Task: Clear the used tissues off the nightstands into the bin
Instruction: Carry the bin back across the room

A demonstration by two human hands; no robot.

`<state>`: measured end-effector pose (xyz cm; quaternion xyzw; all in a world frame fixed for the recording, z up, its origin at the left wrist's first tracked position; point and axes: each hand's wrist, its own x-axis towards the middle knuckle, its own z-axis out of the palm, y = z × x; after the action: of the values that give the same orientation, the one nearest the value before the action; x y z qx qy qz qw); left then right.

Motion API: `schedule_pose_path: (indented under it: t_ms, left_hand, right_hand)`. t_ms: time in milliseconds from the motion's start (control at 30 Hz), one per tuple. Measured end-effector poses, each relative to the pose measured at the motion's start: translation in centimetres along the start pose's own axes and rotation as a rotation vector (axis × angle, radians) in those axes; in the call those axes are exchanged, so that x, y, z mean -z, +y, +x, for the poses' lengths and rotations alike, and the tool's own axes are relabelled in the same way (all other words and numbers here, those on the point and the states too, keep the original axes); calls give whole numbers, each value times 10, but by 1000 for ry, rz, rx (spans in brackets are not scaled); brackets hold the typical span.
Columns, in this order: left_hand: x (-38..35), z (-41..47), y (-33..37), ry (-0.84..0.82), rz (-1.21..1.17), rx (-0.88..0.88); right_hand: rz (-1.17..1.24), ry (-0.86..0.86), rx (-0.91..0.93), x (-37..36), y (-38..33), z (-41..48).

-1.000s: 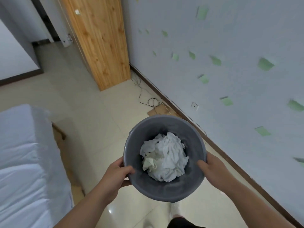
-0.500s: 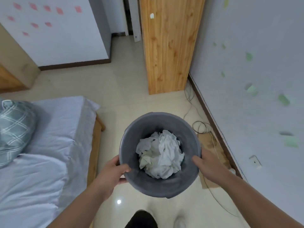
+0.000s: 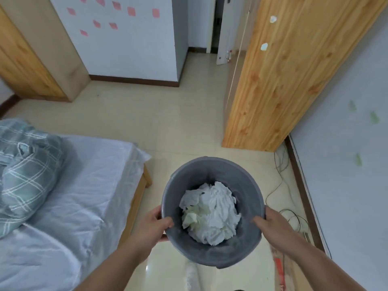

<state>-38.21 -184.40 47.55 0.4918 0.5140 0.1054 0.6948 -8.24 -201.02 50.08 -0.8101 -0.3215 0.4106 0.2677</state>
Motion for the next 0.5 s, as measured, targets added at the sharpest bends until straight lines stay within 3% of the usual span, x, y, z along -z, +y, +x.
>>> schedule_pose_path:
  t_ms: [233, 500]
  left_hand:
    - [19, 123, 127, -3, 24, -77]
    - [26, 280, 217, 88, -9, 1]
  right_hand:
    - [17, 11, 72, 55, -77, 145]
    - [67, -99, 58, 93, -129, 346]
